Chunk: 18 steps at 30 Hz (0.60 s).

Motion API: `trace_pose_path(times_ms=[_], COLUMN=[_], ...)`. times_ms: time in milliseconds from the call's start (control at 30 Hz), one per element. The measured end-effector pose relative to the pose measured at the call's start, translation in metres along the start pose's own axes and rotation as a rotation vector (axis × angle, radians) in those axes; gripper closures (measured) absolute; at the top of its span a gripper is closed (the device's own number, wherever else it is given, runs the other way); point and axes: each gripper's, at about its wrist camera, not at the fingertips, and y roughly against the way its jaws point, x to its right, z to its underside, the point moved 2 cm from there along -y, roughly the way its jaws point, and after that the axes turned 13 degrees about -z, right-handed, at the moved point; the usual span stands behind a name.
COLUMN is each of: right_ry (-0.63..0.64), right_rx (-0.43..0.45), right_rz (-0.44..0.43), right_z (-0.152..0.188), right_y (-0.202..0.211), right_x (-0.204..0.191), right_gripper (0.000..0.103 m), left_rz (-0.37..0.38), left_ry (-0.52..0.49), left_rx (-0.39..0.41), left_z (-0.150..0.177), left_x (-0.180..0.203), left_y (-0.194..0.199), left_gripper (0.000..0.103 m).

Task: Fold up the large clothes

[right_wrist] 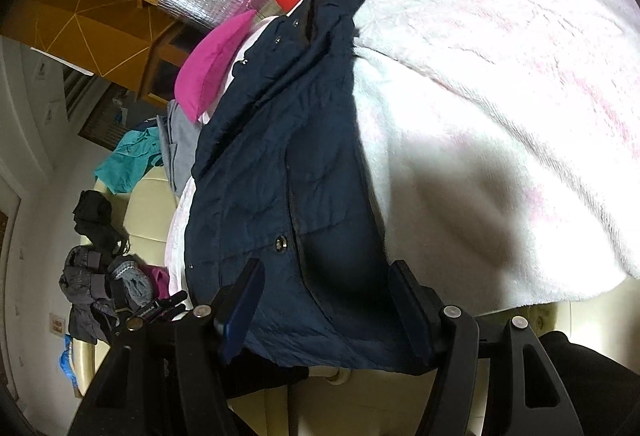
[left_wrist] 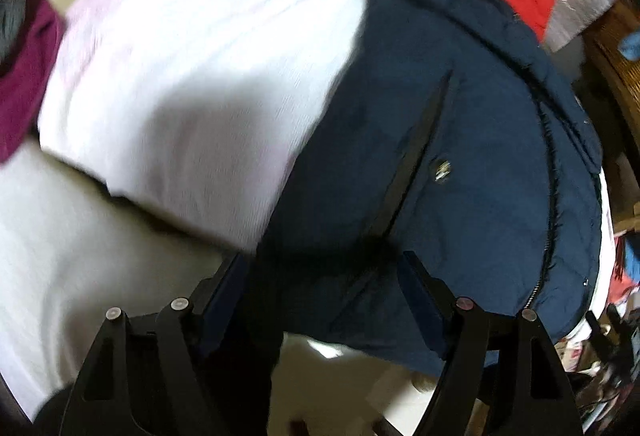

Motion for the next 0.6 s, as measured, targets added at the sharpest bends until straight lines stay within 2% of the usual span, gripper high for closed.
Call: trace_pose_path(times_ms=[100, 200, 333, 433, 600], right_ry=[-0.022, -0.044, -0.054, -0.054, -0.037], right_rx=[-0.007, -0.013, -0.015, -0.025, -0.055], right_rz=[-0.002, 0.0, 0.016, 0.031, 0.035], right_z=[0.001, 0.003, 0.004, 0.004, 0.008], right_y=[-0.001, -0.003, -0.006, -0.012, -0.023], right_x=[0.005, 0.011, 0.016, 0.019, 0.019], right_gripper=[0.035, 0.035, 0.035, 0.035, 0.034], left_rz=[-0.01, -0.01, 0.033, 0.055, 0.086], left_ry=[0.02, -0.004, 0.022, 0.037, 0.015], left_rx=[-0.003, 0.006, -0.056, -0.063, -0.043], left_z=[0.002, 0.002, 0.003, 0.003, 0.006], left_x=[-0.003, 0.002, 0.0, -0.003, 0.0], left_y=[-0.002, -0.005, -0.019, -0.021, -0.016], left_gripper=[0.025, 0.025, 0.025, 0.025, 0.036])
